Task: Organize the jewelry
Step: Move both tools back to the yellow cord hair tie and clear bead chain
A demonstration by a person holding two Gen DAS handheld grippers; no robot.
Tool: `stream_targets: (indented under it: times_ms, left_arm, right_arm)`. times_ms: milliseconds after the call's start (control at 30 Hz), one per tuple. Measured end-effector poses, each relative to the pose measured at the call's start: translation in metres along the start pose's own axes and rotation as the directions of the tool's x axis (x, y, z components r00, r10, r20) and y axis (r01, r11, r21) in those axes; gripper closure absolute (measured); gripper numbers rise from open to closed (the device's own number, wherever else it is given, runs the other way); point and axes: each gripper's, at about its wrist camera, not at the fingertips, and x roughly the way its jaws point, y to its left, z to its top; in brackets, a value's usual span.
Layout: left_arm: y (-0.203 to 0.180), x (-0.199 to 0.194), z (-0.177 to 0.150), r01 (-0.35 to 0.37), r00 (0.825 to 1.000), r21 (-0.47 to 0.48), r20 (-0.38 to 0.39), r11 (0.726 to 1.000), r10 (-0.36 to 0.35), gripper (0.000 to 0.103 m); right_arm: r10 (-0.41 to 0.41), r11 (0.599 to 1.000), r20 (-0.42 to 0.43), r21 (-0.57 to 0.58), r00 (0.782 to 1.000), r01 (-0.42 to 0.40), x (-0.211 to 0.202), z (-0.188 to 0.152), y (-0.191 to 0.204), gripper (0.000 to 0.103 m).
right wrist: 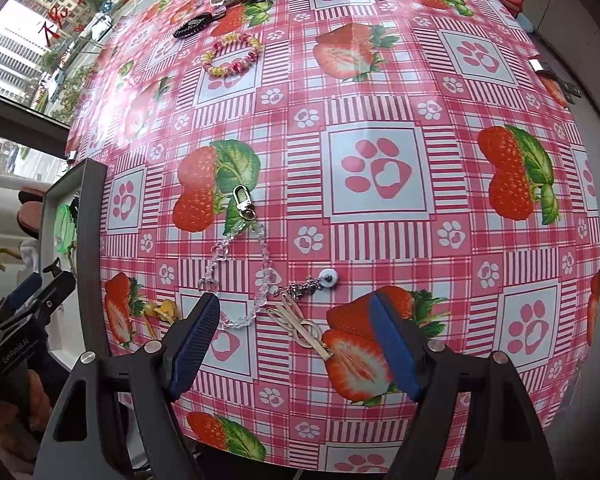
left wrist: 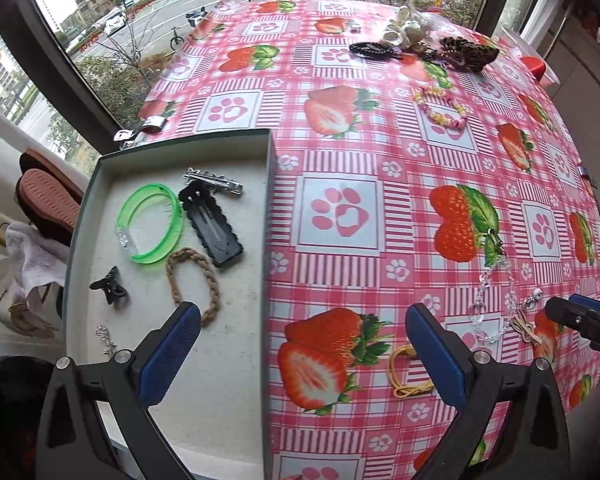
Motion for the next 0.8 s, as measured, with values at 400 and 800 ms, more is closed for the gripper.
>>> stream_targets:
  times_ms: [400,800]
  left_arm:
    - [-0.046,0.030,-0.033,0.027,0.994,0.077,-0.112,0.997,-0.018,0.000]
    - [-0.055,0.053,-0.046,0.005,0.988,0.085,-0.157,0.996,0.008,0.000]
  right_arm:
    - [-0.042,0.999,-0.012,-0.012,0.999,0.041,0.006,-0.011,-0.020,0.023]
    - [-0.050,0.996,-0.021,-0.080,0.999,0.048,0.022,-0.007,-0.006,0.026]
